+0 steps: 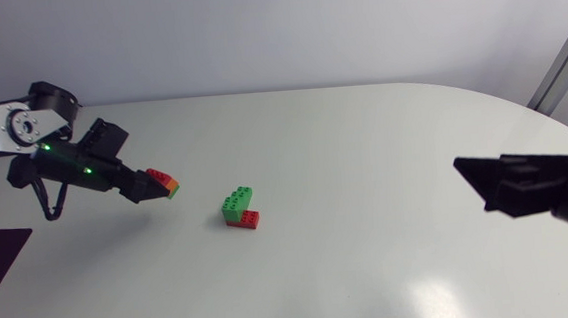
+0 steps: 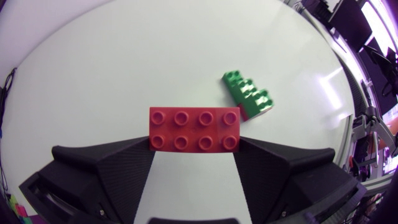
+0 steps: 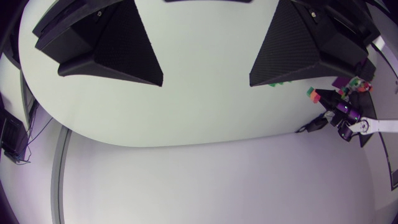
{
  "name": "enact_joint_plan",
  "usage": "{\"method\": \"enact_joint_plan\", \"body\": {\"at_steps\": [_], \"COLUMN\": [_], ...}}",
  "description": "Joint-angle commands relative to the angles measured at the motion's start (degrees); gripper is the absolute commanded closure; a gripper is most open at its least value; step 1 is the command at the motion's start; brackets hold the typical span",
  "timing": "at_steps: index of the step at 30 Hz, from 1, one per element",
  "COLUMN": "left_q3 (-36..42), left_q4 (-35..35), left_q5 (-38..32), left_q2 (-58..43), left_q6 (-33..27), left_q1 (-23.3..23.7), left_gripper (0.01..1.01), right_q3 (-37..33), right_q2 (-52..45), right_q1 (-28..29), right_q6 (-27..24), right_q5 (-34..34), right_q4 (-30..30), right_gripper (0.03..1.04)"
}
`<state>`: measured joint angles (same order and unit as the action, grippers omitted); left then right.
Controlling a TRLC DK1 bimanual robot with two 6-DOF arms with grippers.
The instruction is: Disassemble duplo
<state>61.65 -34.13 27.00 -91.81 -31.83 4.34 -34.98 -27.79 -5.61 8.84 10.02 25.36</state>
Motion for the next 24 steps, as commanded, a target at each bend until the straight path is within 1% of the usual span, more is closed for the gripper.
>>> {"method": "enact_joint_plan", "body": {"at_steps": [1, 3, 6, 8, 11, 13, 14, 15, 16, 18, 19, 20, 21, 23, 24], "left_q3": [0.1, -1.4, -4.3, -6.9, -9.6, -10.2, -10.1, -9.1, -7.5, -3.0, 0.1, 2.5, 4.4, 6.8, 7.5], "left_q4": [-1.4, -1.0, 1.5, 4.9, 9.0, 11.9, 13.4, 13.1, 11.8, 6.5, 3.3, 1.1, -0.7, -1.5, -1.5], "left_q5": [4.2, 7.3, 11.5, 12.5, 12.7, 12.6, 12.6, 12.6, 12.9, 15.4, 17.0, 18.3, 18.8, 18.9, 19.1], "left_q2": [5.6, 9.1, 12.3, 13.9, 14.6, 13.6, 12.4, 10.7, 8.7, 4.0, 1.1, -1.1, -2.7, -4.3, -4.8], "left_q6": [-2.2, -3.6, -3.6, -2.9, -2.4, 0.1, 2.0, 2.4, 3.2, 3.8, 4.5, 5.6, 6.5, 10.4, 11.8], "left_q1": [-1.5, -3.4, -6.7, -9.4, -13.7, -15.9, -16.9, -18.1, -18.5, -19.0, -19.1, -19.2, -19.7, -20.7, -21.6], "left_gripper": [0.551, 0.549, 0.548, 0.548, 0.548, 0.548, 0.548, 0.548, 0.549, 0.572, 0.602, 0.623, 0.641, 0.641, 0.641], "right_q3": [-5.5, -7.8, -10.6, -12.3, -15.9, -17.2, -17.0, -17.0, -17.0, -16.3, -15.6, -14.5, -12.7, -8.2, -6.8], "right_q2": [-6.6, -13.1, -23.6, -29.8, -38.3, -43.0, -45.0, -45.9, -45.9, -45.5, -45.3, -45.0, -44.3, -41.9, -41.5], "right_q1": [0.9, 1.9, 3.2, 3.5, 1.9, 1.1, 0.9, 0.8, 0.2, -2.5, -4.4, -6.3, -8.3, -11.1, -12.7], "right_q6": [5.1, 7.0, 8.3, 9.3, 9.1, 5.9, 3.3, -0.8, -5.7, -12.1, -15.6, -17.2, -18.2, -19.9, -20.7], "right_q5": [3.0, 6.5, 13.5, 17.1, 20.3, 24.2, 28.0, 31.4, 32.3, 31.6, 29.1, 25.7, 22.5, 18.5, 16.7], "right_q4": [1.2, 0.9, 0.7, 0.7, 4.0, 6.3, 6.3, 6.3, 6.1, 5.6, 5.3, 4.0, 1.1, -5.9, -7.9], "right_gripper": [0.07, 0.07, 0.07, 0.07, 0.07, 0.07, 0.07, 0.07, 0.07, 0.07, 0.07, 0.07, 0.07, 0.07, 0.07]}}
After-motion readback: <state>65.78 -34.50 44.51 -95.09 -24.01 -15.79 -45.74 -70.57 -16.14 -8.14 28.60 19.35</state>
